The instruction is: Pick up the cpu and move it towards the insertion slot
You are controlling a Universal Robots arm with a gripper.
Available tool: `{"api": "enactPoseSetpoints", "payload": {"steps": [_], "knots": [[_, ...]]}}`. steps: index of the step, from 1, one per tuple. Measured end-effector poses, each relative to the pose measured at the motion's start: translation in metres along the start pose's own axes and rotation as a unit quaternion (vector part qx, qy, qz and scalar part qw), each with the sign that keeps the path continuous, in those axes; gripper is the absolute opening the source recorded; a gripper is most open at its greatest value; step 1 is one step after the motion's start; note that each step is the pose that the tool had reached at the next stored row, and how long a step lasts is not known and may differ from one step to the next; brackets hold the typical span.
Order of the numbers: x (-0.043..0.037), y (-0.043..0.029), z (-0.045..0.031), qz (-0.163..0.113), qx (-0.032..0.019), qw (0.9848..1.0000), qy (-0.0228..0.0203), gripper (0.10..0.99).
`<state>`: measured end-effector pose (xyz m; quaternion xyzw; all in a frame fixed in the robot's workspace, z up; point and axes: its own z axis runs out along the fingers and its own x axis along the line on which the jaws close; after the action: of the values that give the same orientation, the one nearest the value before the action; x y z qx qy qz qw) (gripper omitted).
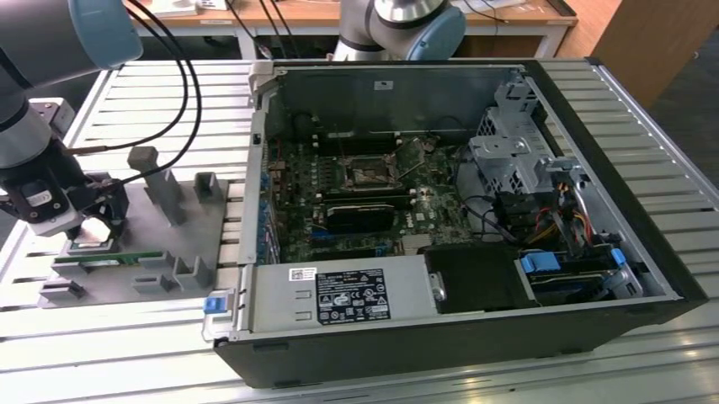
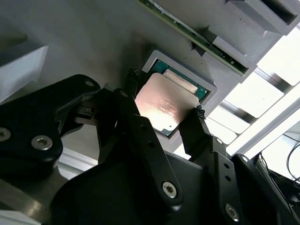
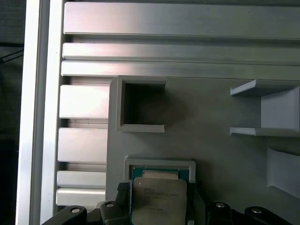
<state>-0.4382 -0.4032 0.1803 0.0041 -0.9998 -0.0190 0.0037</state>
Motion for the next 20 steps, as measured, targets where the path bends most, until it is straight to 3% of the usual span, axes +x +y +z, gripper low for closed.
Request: {"api": "enactPoseSetpoints", "payload": {"steps": [16,17,20], "knots": [[0.0,-0.0027,0.0001,0.004,0.0,1.0,-0.0002,0.62],[0.0,-0.0027,0.0,0.004,0.0,1.0,-0.0002,0.549],[0.0,-0.0027,-0.0002,0.004,-0.0001,1.0,-0.0003,0.549]]}}
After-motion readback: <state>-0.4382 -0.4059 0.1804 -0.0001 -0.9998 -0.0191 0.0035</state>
